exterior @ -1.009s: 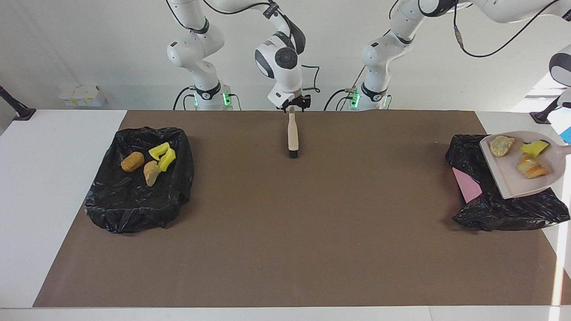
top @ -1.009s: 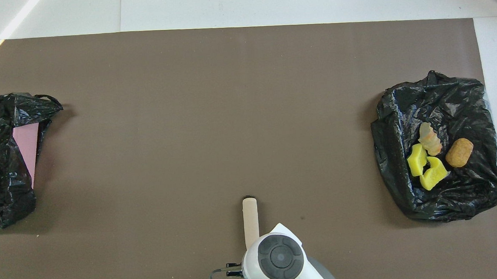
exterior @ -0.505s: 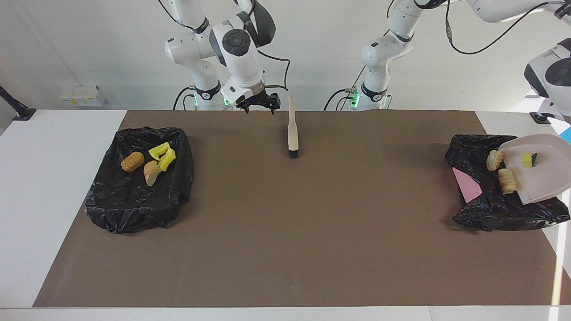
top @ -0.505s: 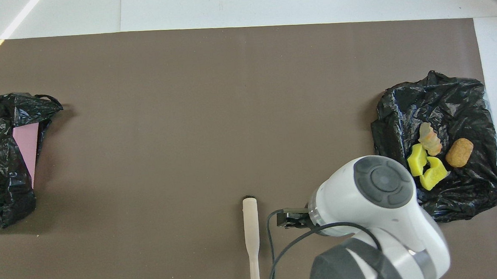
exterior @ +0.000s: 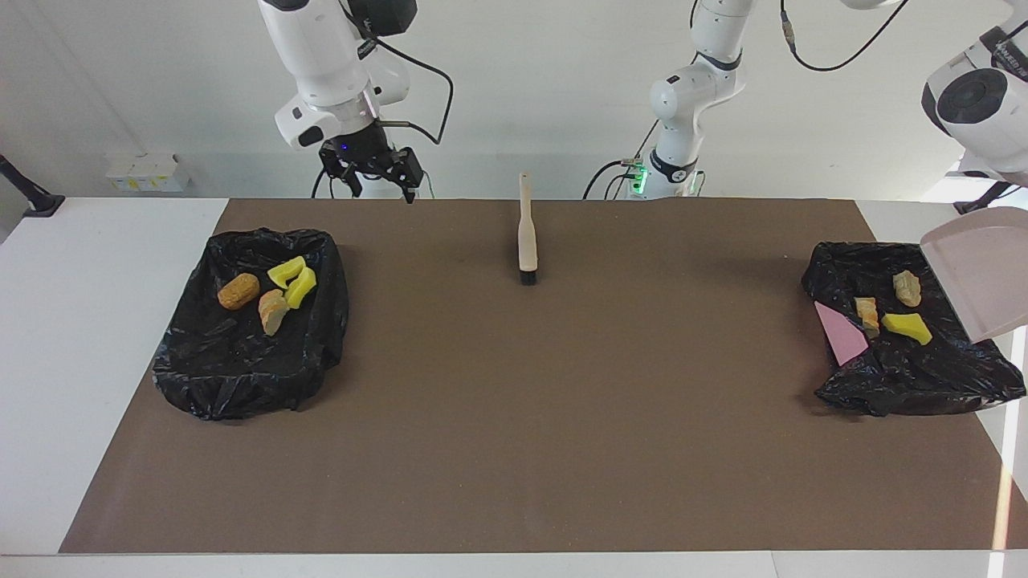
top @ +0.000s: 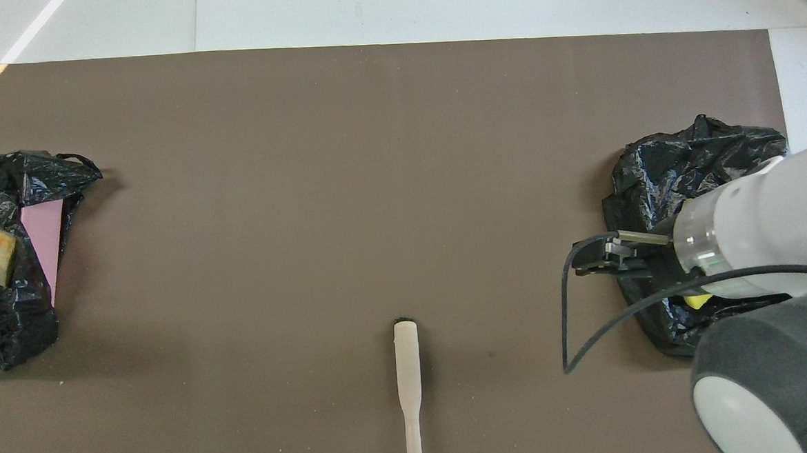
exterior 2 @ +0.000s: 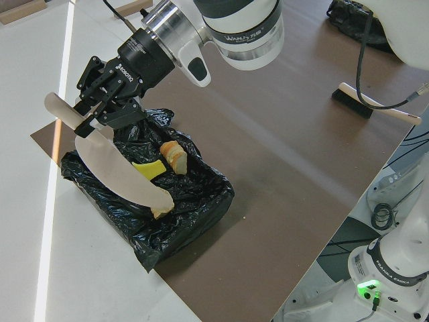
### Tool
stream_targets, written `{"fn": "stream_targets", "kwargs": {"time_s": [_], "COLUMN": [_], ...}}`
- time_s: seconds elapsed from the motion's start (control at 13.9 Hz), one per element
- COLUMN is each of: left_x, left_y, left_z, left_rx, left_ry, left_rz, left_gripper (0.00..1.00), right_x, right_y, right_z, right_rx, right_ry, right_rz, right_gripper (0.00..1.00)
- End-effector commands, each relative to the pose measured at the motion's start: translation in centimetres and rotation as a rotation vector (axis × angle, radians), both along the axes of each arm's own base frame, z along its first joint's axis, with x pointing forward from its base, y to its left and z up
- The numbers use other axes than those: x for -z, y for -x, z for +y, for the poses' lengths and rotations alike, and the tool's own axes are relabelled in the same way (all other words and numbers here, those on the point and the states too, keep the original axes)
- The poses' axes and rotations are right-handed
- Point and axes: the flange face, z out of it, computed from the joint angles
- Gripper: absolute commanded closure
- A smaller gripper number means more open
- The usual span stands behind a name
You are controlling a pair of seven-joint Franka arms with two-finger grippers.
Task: Sweep and dump trash in bin
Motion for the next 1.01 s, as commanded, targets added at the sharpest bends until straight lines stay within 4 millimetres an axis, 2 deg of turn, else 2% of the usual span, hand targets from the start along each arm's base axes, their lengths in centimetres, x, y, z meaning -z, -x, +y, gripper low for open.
{"fn": "stream_targets", "kwargs": {"time_s": [0.0, 0.29, 0.36, 0.5, 0.65, 0.79, 0.94], "left_x": [-0.3, 1.2, 1.7, 2.8, 3.8, 4.4, 4.8], "left_y": [0.4, 0.3, 0.5, 1.1, 1.9, 2.5, 2.7], "left_z": [-4.5, -11.8, -12.9, -15.2, -17.0, -18.8, -21.7], "left_rx": [-0.055, -0.251, -0.318, -0.447, -0.624, -0.773, -0.899], "left_ry": [-0.020, 0.175, 0.236, 0.349, 0.491, 0.600, 0.686], "left_rz": [-0.009, -0.132, -0.177, -0.237, -0.297, -0.346, -0.406], "left_gripper": [1.00, 1.00, 1.00, 1.00, 1.00, 1.00, 1.00], "right_x": [-1.5, -2.7, -3.0, -3.0, -2.9, -2.5, -2.4], "right_y": [-2.1, -5.6, -5.9, -5.9, -5.8, -5.2, -5.2], "right_z": [-0.9, -5.0, -5.4, -5.5, -6.7, -6.6, -7.0], "right_rx": [-0.020, 0.001, -0.020, -0.024, -0.004, -0.003, 0.009], "right_ry": [0.089, 0.113, 0.121, 0.099, 0.097, 0.078, 0.049], "right_rz": [-0.008, 0.019, 0.012, 0.007, 0.015, 0.026, 0.027], "right_gripper": [0.00, 0.00, 0.00, 0.00, 0.00, 0.00, 0.00]}}
